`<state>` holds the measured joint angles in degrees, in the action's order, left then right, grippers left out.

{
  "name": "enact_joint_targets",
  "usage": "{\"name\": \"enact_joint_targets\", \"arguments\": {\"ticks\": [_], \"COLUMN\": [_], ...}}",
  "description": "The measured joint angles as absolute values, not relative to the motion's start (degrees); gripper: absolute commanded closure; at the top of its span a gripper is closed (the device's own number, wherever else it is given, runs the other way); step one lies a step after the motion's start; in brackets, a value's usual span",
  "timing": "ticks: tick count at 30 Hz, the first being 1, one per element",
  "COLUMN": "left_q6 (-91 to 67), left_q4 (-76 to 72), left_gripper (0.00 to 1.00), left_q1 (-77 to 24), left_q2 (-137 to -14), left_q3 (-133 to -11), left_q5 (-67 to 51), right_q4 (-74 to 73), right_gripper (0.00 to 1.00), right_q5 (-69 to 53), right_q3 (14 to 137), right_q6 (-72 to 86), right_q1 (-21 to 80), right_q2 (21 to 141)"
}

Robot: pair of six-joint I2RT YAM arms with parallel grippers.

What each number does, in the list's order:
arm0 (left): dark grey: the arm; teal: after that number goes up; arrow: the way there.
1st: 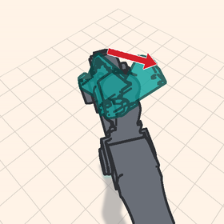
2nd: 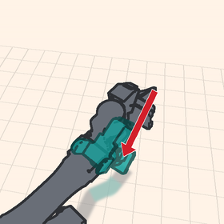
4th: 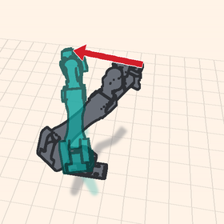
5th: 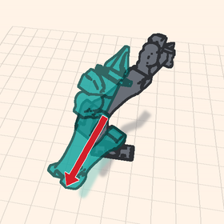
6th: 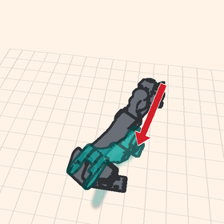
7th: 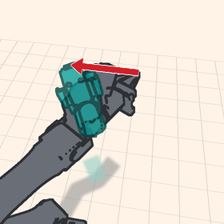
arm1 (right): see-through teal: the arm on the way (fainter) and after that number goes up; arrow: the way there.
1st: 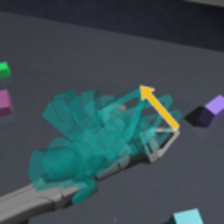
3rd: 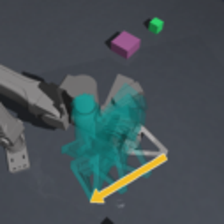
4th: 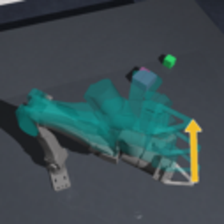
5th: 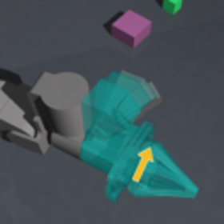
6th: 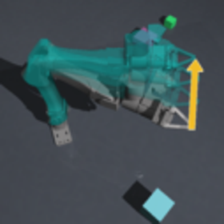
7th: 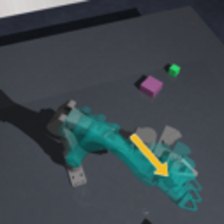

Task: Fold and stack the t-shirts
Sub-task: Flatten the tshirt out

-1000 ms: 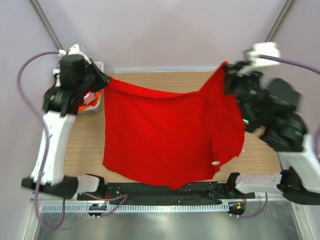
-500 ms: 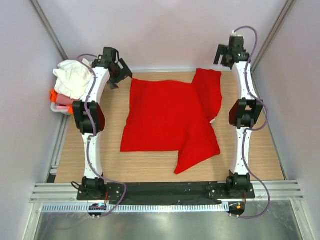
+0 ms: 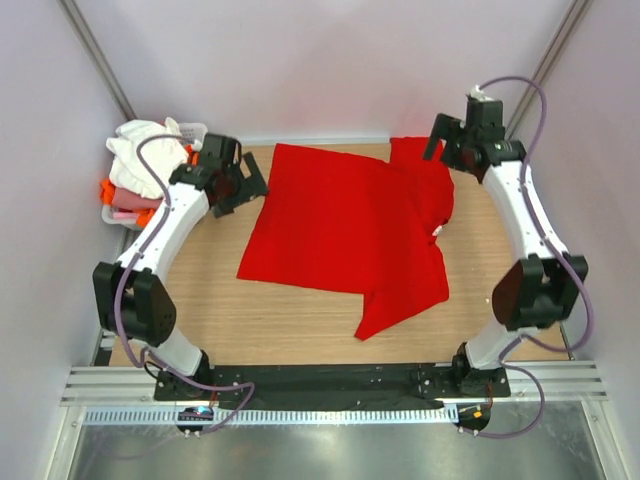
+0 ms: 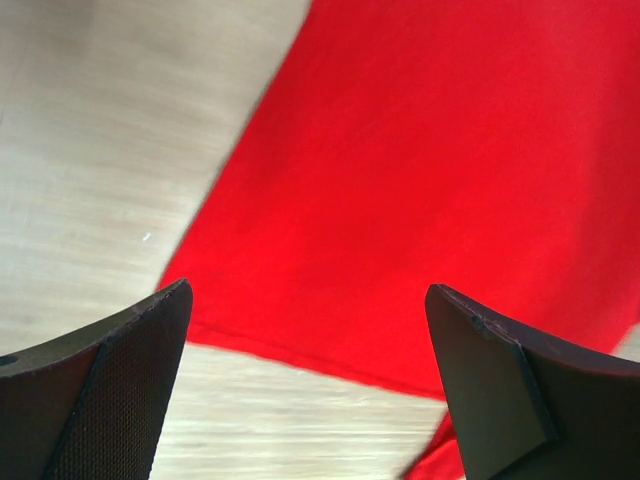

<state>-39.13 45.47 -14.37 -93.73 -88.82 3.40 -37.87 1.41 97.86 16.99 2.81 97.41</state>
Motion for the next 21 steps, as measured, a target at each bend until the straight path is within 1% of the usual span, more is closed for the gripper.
{"name": "enact_joint_targets", "arguments": {"ticks": [2,5,8,9,11,12,16,17,19,21], "left_q6": [-39.1,-39.2,-39.8,-40.1,-40.3,-40.4,-40.6,-40.8,-41.6,-42.1], "left_q4": [43.1,39.9,38.0,37.2,36.2,35.4,31.7,31.0,29.1,28.4], "left_gripper": [0.0,0.02,0.03,0.04,0.06,0.06,0.1,0.12,0.14,0.14], "left_q1": [-14.1,-13.8,-13.9,-14.0,-14.2,-14.2,-14.3,-14.4,-14.6,-15.0], "left_q2": [-91.7,-92.1,-92.4,-92.4,-92.4,-92.4,-92.3,-92.2,-91.5,-89.8], "left_q3": [-81.5,-72.1,-65.5,-64.0,-62.6,-62.3,-61.9,-61.5,-59.6,-57.2], "left_q5": [3.4,2.4,1.0,0.6,-0.2,-0.4,-0.8,-0.8,-1.0,-1.0], "right_q4": [-38.3,-38.9,-41.1,-41.2,-41.1,-41.1,-42.9,-43.1,-42.9,-42.5], "right_gripper": [0.0,0.0,0.0,0.0,0.02,0.02,0.07,0.1,0.16,0.2], "right_q5": [1.5,2.4,5.5,6.4,6.2,6.1,7.0,7.2,6.6,5.7], "right_q3": [91.1,79.2,68.9,65.5,58.2,55.0,42.5,40.6,38.2,36.7], "right_q6": [18.3,20.6,23.6,25.1,28.6,29.9,38.3,40.6,43.6,45.3], "right_q1": [2.5,4.1,12.9,16.9,23.8,25.0,23.8,23.4,23.4,23.5], "right_q2": [92.2,85.7,81.7,80.6,77.0,74.8,60.5,57.1,54.2,53.9]}}
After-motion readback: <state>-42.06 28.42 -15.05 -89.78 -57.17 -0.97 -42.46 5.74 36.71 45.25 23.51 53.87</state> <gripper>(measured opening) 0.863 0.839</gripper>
